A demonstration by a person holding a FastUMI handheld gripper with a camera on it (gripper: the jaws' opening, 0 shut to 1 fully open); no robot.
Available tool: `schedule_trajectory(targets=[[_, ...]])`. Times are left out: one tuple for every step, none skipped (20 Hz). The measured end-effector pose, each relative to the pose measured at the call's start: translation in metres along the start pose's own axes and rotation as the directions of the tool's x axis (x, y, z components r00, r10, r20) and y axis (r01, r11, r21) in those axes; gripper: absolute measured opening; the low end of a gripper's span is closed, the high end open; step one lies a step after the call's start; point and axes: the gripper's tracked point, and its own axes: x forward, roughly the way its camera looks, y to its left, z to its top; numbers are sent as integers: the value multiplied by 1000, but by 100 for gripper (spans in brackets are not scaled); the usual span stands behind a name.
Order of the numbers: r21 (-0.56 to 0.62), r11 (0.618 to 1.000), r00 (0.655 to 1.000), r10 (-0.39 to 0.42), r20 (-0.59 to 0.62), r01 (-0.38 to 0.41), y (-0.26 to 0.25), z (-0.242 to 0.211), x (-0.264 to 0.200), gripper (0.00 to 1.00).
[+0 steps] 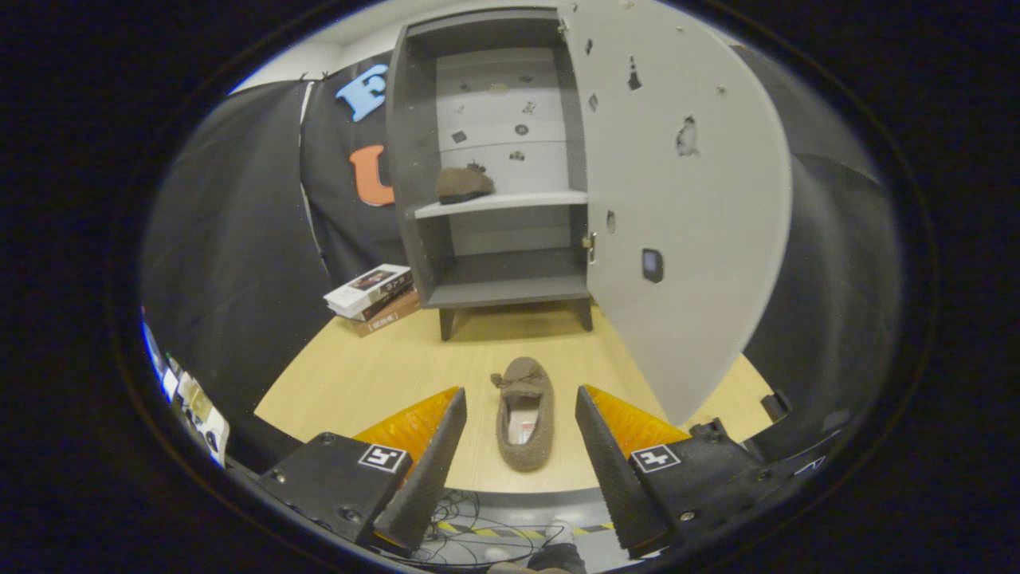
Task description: Open the shoe cabinet door, grab the shoes and put them into the shoe cabinet, then close the shoe cabinet door.
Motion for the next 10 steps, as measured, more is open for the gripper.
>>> schedule_trajectory(targets=[[-3,1000,1000,17,-8,-17,7,-5,16,88],[-3,1000,999,28,-27,-28,14,-12,34,88],[-11,999,997,33,-63,-34,19,-24,50,88],[-25,999,995,37,-92,-40,23,-35,66,88],[-49,998,992,34,-124,-41,26,-44,82,88],[-87,995,989,30,-147,-44,28,-54,99,88],[-114,993,986,19,-168,-39,28,-61,114,88],[-112,993,981,16,-194,-38,29,-70,129,88],[-97,994,973,17,-230,-40,30,-79,140,88],[-78,996,964,10,-266,-32,29,-87,153,88]])
